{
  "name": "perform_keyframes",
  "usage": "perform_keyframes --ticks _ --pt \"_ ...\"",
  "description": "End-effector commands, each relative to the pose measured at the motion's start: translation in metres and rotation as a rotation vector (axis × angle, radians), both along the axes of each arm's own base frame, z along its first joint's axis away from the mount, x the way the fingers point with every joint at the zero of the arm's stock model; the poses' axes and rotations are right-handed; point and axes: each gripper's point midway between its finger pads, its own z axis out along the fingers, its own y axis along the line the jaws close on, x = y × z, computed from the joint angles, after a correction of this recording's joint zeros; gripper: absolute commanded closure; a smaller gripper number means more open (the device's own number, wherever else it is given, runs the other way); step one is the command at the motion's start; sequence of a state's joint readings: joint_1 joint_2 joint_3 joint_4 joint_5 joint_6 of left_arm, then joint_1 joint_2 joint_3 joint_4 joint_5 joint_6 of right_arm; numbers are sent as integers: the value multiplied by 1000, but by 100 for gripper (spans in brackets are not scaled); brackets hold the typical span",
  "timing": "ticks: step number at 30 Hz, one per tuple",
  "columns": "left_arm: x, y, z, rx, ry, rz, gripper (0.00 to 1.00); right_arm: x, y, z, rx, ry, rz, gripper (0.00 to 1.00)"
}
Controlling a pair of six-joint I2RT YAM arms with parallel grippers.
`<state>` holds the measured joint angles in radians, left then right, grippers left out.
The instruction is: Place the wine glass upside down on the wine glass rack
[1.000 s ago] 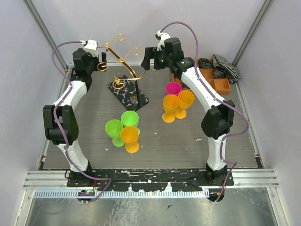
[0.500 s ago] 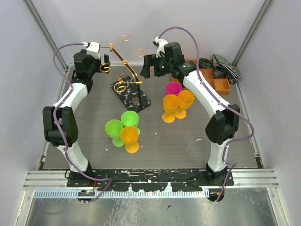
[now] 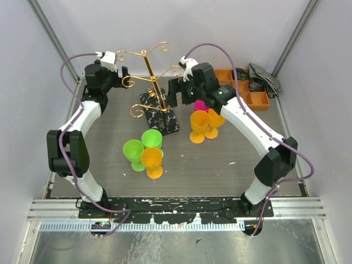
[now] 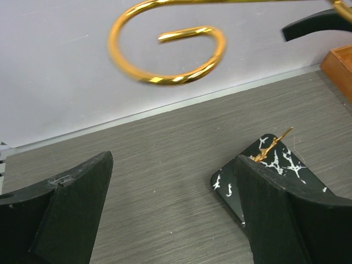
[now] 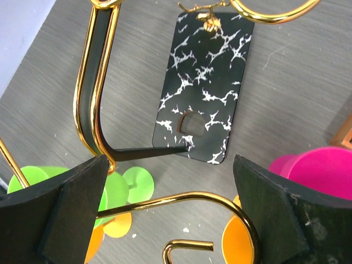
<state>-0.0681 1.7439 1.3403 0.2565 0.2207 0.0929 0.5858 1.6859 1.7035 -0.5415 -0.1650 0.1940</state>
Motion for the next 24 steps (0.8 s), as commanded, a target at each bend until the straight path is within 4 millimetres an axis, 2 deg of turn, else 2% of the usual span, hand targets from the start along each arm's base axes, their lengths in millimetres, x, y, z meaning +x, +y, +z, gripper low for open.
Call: perform_keyframes --ticks 1,10,17,21,24 --pt "-17 -3 32 -20 -61 -14 2 -36 -11 -19 -73 56 39 0" --pt "-22 1 35 -12 -51 3 2 -21 -13 -3 -82 7 -6 0" --pt "-31 13 37 18 -21 56 2 -4 -25 13 -114 -56 -98 0" --pt "-40 19 45 17 -8 91 2 6 -42 21 -158 -103 -190 0" --pt "-49 28 57 15 -16 141 2 15 -66 28 -213 -155 -298 0"
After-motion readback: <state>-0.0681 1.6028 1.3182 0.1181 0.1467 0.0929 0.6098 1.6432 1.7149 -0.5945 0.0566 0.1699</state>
